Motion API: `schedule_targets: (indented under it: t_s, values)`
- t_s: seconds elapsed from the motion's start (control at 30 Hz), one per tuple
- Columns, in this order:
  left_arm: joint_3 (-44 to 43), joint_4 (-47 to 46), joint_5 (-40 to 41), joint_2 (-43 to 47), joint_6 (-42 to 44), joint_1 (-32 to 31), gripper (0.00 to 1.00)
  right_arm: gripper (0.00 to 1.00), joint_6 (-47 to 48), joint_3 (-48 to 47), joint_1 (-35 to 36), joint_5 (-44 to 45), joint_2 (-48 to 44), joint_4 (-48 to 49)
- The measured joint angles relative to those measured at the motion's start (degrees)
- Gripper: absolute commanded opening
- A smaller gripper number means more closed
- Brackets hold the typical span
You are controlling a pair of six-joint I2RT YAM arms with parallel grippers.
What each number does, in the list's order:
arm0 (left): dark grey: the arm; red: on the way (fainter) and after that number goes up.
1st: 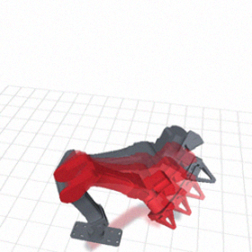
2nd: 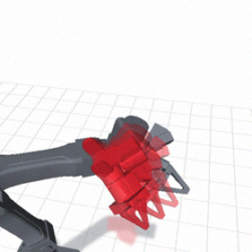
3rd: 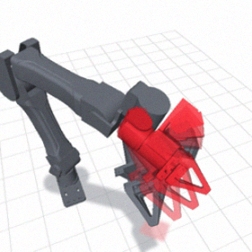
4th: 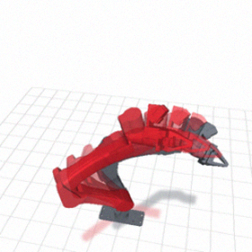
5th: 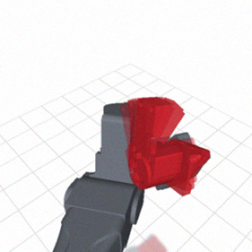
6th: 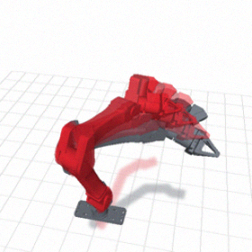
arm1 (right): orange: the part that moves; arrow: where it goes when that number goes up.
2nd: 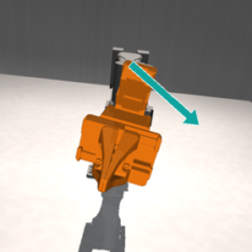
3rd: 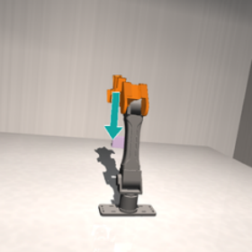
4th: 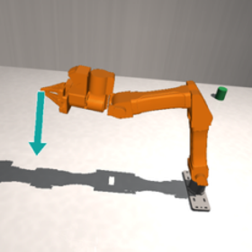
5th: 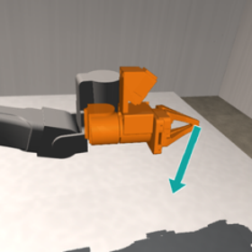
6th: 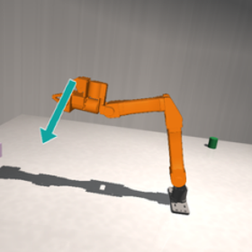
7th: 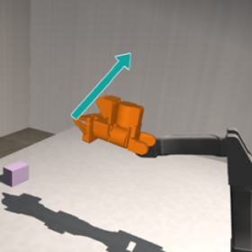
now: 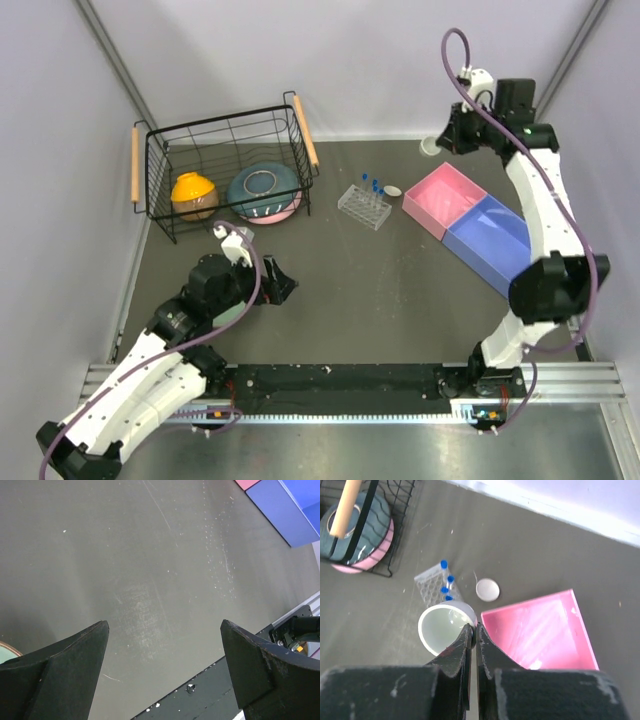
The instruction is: Organize the chemistry lab equipment
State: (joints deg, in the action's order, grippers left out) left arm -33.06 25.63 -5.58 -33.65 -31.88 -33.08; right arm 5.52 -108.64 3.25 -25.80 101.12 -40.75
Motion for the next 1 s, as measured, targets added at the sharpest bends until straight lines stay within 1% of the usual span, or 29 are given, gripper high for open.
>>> schedule_targets:
  t_s: [0.17, 0.3, 0.4, 0.47, 0.67, 1.0]
  values:
    - [0.0, 2.1, -0.8, 2.9, -0.7, 0.0, 0.99, 0.0, 2.7, 13.8, -2.6, 0.0, -13.9, -1.1]
    - [0.0, 2.8, -1.2, 4.8, -1.0, 0.0, 0.99, 0.0, 4.0, 23.3, -5.9, 0.1, -22.3, -2.9]
    - [0.0, 3.1, -1.6, 5.3, -0.9, 0.0, 0.99, 0.0, 4.7, 28.7, -8.9, 0.3, -27.4, -4.9]
    - [0.0, 3.3, -1.8, 5.4, -0.9, 0.0, 0.99, 0.0, 5.0, 30.6, -10.1, 0.5, -29.8, -6.1]
    - [0.0, 3.9, -2.4, 5.4, 0.2, 0.0, 0.99, 0.0, 6.2, 35.2, -12.0, 1.2, -34.9, -7.7]
    - [0.0, 4.4, -2.6, 6.3, 0.5, 0.0, 0.99, 0.0, 7.0, 39.7, -16.1, 2.0, -35.2, -9.0]
